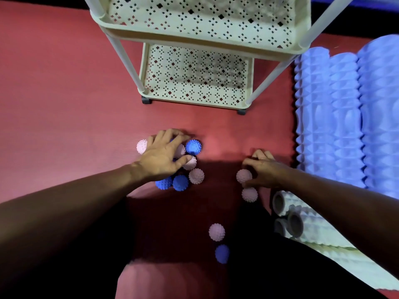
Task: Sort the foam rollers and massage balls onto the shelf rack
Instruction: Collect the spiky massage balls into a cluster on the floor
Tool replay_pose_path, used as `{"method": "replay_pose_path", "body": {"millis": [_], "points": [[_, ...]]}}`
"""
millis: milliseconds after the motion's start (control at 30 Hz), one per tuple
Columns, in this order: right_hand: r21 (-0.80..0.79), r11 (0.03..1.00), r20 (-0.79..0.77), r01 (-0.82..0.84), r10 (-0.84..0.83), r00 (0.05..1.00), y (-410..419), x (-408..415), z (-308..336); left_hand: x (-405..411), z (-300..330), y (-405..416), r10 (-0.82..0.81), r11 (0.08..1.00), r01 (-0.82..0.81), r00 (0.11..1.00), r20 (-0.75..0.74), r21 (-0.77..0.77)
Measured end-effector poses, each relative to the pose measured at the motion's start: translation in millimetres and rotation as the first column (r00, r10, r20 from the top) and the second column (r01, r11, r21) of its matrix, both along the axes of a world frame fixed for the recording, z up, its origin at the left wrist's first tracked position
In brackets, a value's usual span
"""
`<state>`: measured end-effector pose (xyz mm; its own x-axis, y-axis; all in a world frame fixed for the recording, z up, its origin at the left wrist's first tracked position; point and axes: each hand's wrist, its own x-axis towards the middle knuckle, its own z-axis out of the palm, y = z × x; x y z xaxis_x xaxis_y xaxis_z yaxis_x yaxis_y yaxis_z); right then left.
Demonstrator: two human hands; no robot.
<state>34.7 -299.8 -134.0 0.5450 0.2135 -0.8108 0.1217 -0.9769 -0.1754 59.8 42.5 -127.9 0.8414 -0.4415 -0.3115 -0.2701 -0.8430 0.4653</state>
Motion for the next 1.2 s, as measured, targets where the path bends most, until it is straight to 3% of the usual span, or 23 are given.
{"method": "replay_pose_path", "body": {"millis": [133, 300, 400, 467, 533, 733, 1033, 1200], "points": [[0.088, 0.996, 0.018, -0.019, 0.017, 1.000, -2, 5, -3, 1, -7, 10, 0.050, 0.998, -0.049, 0.999, -0.021, 0.032], [0.169, 0.961, -0.081, 0.218, -0.207, 0.975, 4, 14, 1, 9, -11, 23, 0.158, 0.985, -0.159, 0.987, 0.014, 0.063], [0.354, 0.808, -0.081, 0.472, -0.476, 0.876, 22, 34, 9, 14, -13, 38, 0.213, 0.975, -0.214, 0.977, 0.020, 0.053], [0.459, 0.703, -0.053, 0.544, -0.589, 0.806, 44, 53, 12, 17, -17, 48, 0.265, 0.961, -0.264, 0.964, -0.006, 0.085], [0.506, 0.659, -0.033, 0.556, -0.630, 0.776, 70, 74, 12, 18, -22, 59, 0.336, 0.938, -0.327, 0.939, -0.070, 0.119], [0.303, 0.910, 0.194, 0.283, -0.350, 0.917, 141, 106, -7, 16, -39, 81, 0.437, 0.899, -0.415, 0.860, -0.264, 0.139], [0.145, 0.980, 0.204, 0.136, -0.164, 0.965, 173, 89, -13, 13, -37, 76, 0.387, 0.919, -0.390, 0.865, -0.320, 0.057], [0.215, 0.966, 0.188, 0.144, -0.186, 0.965, 168, 93, -6, 13, -39, 76, 0.352, 0.928, -0.373, 0.859, -0.371, 0.014]]}}
